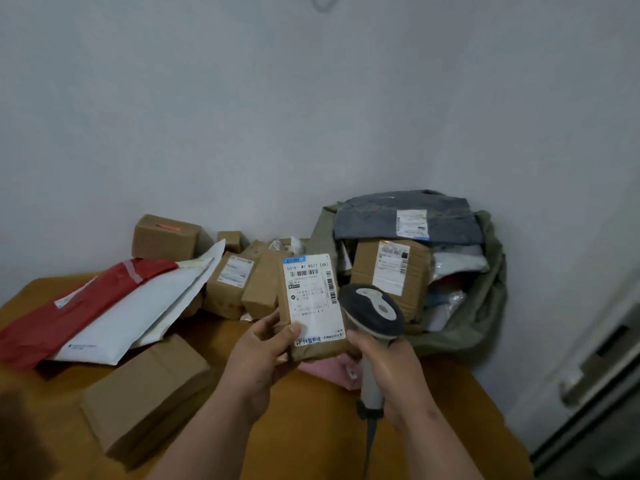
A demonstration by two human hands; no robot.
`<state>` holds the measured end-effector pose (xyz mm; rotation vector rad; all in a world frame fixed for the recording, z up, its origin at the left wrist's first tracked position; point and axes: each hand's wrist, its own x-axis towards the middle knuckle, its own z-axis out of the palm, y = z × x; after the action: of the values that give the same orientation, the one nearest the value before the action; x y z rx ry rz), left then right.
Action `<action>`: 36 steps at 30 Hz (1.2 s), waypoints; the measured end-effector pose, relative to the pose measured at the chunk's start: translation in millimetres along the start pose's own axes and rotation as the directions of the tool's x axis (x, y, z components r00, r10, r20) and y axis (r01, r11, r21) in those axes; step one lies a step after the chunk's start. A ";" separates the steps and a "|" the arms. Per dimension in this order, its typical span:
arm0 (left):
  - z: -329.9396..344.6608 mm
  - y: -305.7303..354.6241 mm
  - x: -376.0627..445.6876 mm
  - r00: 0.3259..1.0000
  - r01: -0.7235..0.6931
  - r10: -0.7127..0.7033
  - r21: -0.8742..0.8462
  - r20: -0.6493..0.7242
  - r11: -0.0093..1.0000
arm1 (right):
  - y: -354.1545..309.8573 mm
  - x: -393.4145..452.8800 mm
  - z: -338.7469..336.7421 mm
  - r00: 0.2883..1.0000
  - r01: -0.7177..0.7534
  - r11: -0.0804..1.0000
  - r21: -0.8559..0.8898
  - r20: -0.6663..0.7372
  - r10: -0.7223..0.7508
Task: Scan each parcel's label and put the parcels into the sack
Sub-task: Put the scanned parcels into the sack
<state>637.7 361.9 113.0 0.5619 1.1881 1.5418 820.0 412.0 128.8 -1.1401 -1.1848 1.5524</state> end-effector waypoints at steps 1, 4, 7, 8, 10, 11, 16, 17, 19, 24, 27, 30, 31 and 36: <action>18.3 -8.6 2.6 1.000 0.007 -0.007 0.021 0.005 1.000 | 1.2 3.1 -16.6 1.000 -0.019 1.000 0.003 0.006 0.019; 67.1 -29.7 13.7 1.000 0.009 -0.009 0.110 -0.005 0.994 | 5.2 12.6 -61.5 1.000 -0.029 0.999 0.025 0.001 0.029; 106.1 -42.5 27.1 0.999 -0.003 0.011 0.230 -0.036 0.973 | 6.3 24.4 -95.0 0.998 -0.037 0.998 0.059 -0.048 0.040; 117.7 -45.1 32.1 0.999 -0.020 0.030 0.293 -0.029 0.956 | 6.6 29.2 -104.4 0.995 -0.044 0.996 0.075 -0.085 0.051; 139.7 -47.8 45.1 0.997 -0.073 0.066 0.407 0.030 0.910 | 5.2 41.2 -119.5 0.983 -0.080 0.990 0.118 -0.157 0.098; 149.4 -48.3 52.8 0.994 -0.103 0.078 0.449 0.073 0.887 | 4.7 47.7 -125.4 0.973 -0.102 0.985 0.140 -0.192 0.128; 191.8 -51.0 96.7 0.963 -0.249 0.107 0.672 0.246 0.697 | 9.7 78.0 -144.9 0.921 -0.172 0.947 0.270 -0.297 0.252; 198.9 -52.4 104.1 0.953 -0.287 0.124 0.701 0.275 0.653 | 9.0 82.7 -148.2 0.912 -0.180 0.940 0.291 -0.310 0.270; 212.4 -56.6 116.7 0.928 -0.369 0.173 0.743 0.331 0.558 | 8.1 91.1 -156.3 0.902 -0.190 0.927 0.323 -0.315 0.294; 237.4 -71.8 144.3 0.843 -0.527 0.298 0.798 0.448 0.291 | 7.4 115.1 -179.2 0.885 -0.232 0.888 0.397 -0.293 0.362; 259.1 -83.0 163.0 0.794 -0.566 0.365 0.809 0.486 0.156 | 5.2 139.9 -196.2 0.886 -0.227 0.874 0.430 -0.282 0.369; 281.1 -104.1 183.8 0.802 -0.518 0.390 0.852 0.452 0.079 | 7.3 166.7 -214.4 0.885 -0.234 0.875 0.424 -0.280 0.372; 286.7 -113.5 191.0 0.835 -0.477 0.344 0.877 0.430 0.059 | 8.7 174.6 -220.5 0.885 -0.236 0.879 0.415 -0.282 0.371; 306.6 -158.1 223.7 0.951 -0.254 -0.188 0.967 0.246 -0.020 | 14.7 204.9 -247.1 0.889 -0.269 0.899 0.347 -0.269 0.370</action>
<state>889.8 679.0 43.1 1.7671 1.9361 0.1686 1013.2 655.7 47.8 -1.3707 -0.5282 1.6369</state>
